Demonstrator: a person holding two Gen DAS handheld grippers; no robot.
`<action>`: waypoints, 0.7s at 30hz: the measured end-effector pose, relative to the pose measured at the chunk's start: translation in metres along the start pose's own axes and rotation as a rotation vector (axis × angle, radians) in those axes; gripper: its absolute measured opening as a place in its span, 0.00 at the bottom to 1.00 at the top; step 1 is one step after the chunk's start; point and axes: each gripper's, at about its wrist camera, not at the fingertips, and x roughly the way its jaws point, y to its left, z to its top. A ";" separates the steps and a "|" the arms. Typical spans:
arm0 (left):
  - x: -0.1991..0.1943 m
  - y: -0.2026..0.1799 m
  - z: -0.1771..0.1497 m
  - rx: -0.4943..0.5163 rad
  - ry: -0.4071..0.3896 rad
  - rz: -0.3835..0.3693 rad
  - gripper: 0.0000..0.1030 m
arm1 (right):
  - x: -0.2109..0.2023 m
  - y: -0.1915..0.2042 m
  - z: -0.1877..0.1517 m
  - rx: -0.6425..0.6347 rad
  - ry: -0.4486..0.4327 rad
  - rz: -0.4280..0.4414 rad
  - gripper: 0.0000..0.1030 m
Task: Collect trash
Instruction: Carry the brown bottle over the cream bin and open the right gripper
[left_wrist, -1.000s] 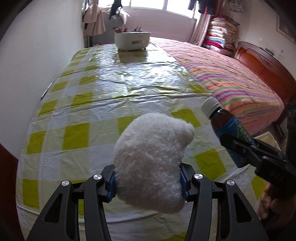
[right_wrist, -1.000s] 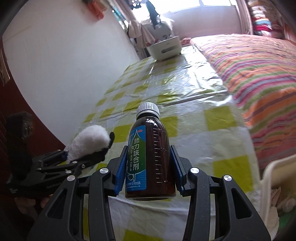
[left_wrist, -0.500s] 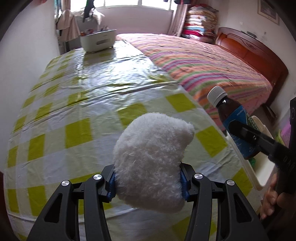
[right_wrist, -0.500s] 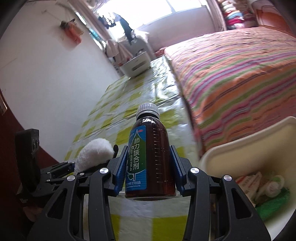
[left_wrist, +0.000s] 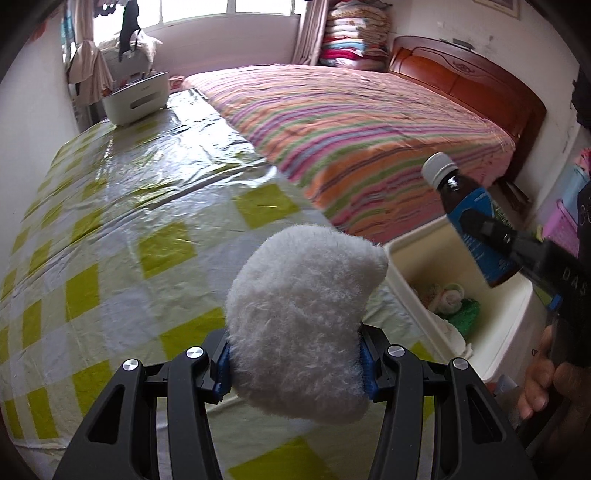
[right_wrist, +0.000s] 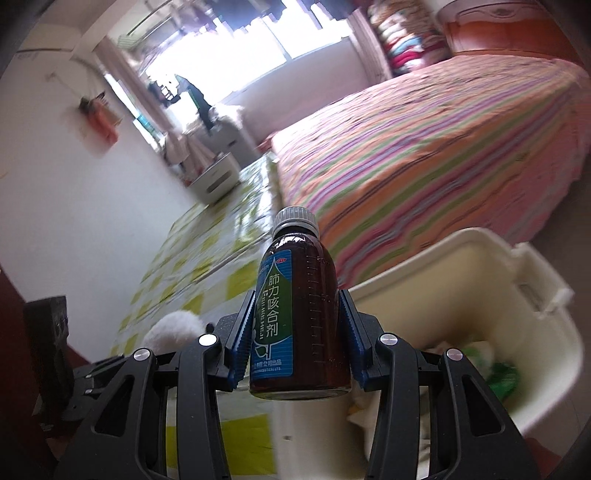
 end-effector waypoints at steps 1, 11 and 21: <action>0.000 -0.004 0.000 0.004 0.004 -0.007 0.49 | -0.004 -0.005 0.001 0.007 -0.013 -0.014 0.41; 0.007 -0.036 0.001 0.054 0.019 -0.029 0.49 | -0.016 -0.035 -0.006 0.072 -0.068 -0.111 0.43; 0.008 -0.060 0.008 0.070 0.011 -0.072 0.49 | -0.041 -0.050 0.005 0.149 -0.193 -0.092 0.51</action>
